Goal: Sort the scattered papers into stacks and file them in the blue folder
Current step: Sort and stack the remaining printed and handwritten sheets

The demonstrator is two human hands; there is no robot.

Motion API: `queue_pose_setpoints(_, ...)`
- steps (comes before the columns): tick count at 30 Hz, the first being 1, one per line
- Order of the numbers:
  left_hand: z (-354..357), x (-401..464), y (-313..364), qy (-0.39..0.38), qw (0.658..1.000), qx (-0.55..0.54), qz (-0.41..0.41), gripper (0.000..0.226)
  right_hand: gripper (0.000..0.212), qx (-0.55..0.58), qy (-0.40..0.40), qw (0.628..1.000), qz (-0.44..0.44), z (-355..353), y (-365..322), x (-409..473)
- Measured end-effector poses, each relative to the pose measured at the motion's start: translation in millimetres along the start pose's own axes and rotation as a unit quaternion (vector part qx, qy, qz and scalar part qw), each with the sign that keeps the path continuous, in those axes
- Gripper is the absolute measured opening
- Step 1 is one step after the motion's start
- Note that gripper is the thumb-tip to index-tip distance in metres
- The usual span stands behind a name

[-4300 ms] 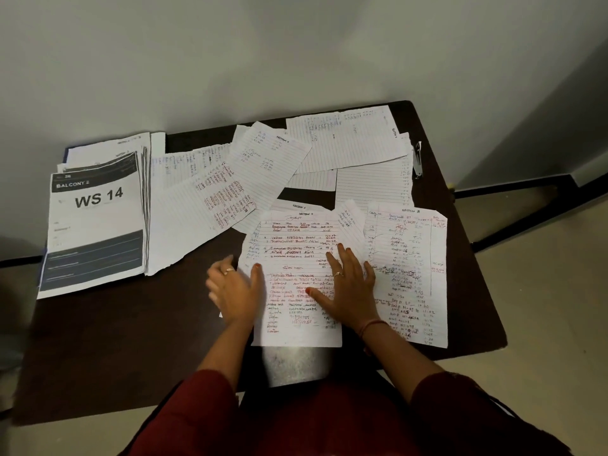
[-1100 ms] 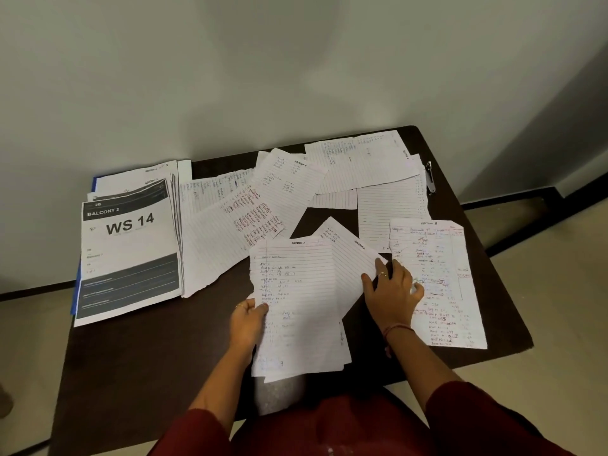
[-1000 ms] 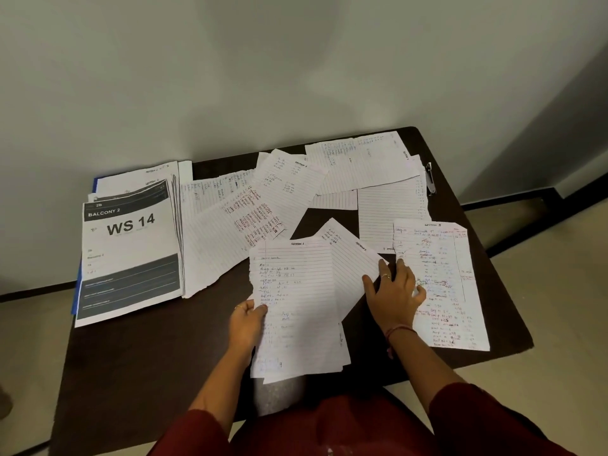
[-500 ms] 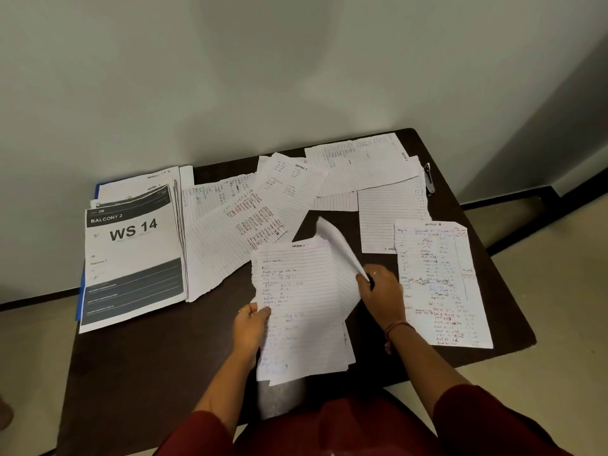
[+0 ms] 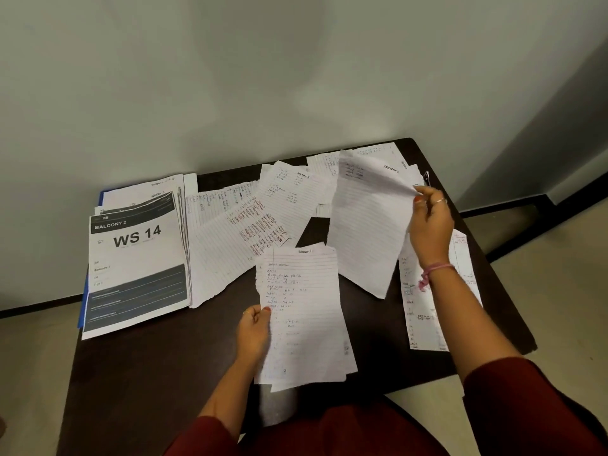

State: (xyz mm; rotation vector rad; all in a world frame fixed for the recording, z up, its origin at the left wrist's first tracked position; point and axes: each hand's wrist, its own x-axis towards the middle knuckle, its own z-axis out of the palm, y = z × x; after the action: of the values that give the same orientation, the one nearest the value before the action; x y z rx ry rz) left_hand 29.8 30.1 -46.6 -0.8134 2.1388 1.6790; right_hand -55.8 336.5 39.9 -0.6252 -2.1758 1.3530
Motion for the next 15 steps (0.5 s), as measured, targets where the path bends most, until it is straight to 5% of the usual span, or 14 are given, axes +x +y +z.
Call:
queue_pose_setpoints(7, -19, 7, 8, -0.023, 0.997, -0.065, 0.020, 0.011, 0.024, 0.021, -0.025, 0.999, 0.035, -24, -1, 24)
queue_pose_setpoints(15, -37, 17, 22, -0.033, 0.983, -0.176, -0.045, 0.014, 0.041, 0.105, -0.169, 0.974, 0.110, -47, 15, 27)
